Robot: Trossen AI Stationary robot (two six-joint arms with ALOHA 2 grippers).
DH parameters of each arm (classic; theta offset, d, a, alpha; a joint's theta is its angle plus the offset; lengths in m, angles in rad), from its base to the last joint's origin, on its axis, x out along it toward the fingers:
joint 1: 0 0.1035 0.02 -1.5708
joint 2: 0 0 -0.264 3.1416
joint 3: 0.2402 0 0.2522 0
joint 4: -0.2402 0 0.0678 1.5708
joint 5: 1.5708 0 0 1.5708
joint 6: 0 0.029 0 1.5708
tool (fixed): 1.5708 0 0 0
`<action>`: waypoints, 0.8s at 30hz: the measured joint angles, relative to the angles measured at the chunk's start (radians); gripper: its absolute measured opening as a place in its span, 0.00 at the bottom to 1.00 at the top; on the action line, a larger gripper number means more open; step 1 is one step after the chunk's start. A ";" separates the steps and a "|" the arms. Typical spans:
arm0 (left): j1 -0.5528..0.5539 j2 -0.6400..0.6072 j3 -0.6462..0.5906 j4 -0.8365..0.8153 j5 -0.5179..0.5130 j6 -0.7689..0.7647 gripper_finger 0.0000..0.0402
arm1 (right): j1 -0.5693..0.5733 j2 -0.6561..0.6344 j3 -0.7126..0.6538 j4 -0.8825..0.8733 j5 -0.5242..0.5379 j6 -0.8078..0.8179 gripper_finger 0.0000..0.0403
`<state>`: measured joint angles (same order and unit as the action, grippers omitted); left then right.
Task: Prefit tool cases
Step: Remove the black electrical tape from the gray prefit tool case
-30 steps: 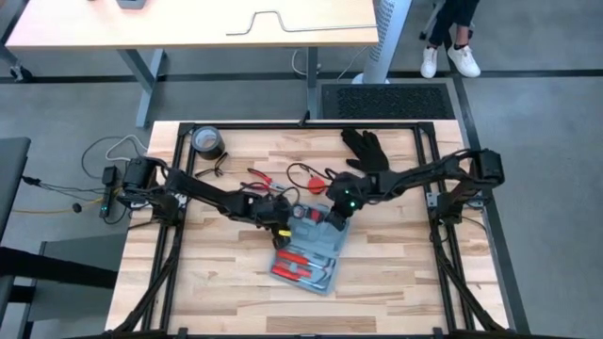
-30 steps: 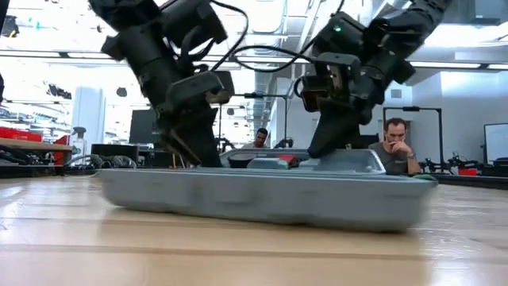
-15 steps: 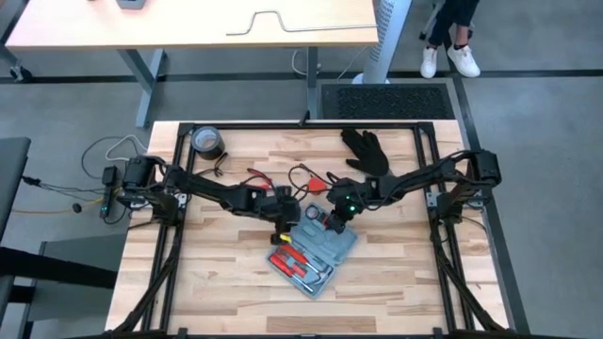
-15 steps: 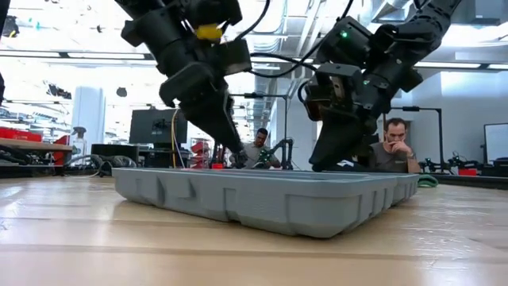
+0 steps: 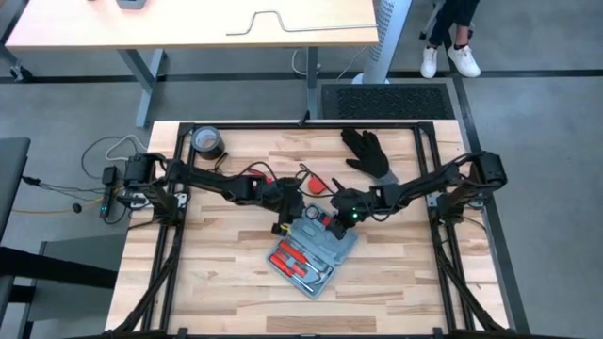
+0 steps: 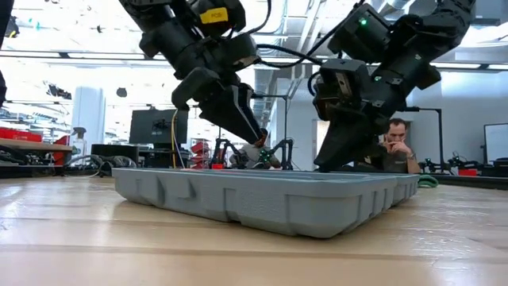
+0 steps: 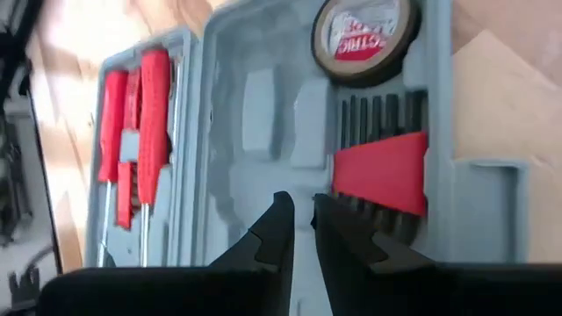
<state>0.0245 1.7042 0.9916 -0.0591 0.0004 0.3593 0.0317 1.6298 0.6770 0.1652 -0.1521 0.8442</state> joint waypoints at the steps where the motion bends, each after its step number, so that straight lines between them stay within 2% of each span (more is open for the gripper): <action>1: 0.000 0.000 0.000 0.000 0.011 0.009 0.34 | 0.003 -0.010 -0.007 -0.003 0.011 0.010 0.14; 4: -0.004 0.029 0.006 0.023 0.048 0.033 0.33 | 0.010 -0.048 -0.022 0.000 0.038 0.035 0.14; 8: -0.021 0.121 0.060 0.004 0.050 0.045 0.33 | 0.015 -0.096 -0.043 0.003 0.059 0.055 0.14; 14: -0.026 0.220 0.200 -0.115 -0.075 0.063 0.33 | 0.033 -0.136 -0.066 -0.026 0.091 0.099 0.14; 24: -0.023 0.229 0.221 -0.220 -0.015 0.080 0.33 | 0.060 -0.139 -0.067 -0.041 0.129 0.101 0.14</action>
<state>0.0013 1.9327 1.2125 -0.2794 -0.0151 0.4393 0.0914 1.4910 0.6102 0.1239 -0.0232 0.9455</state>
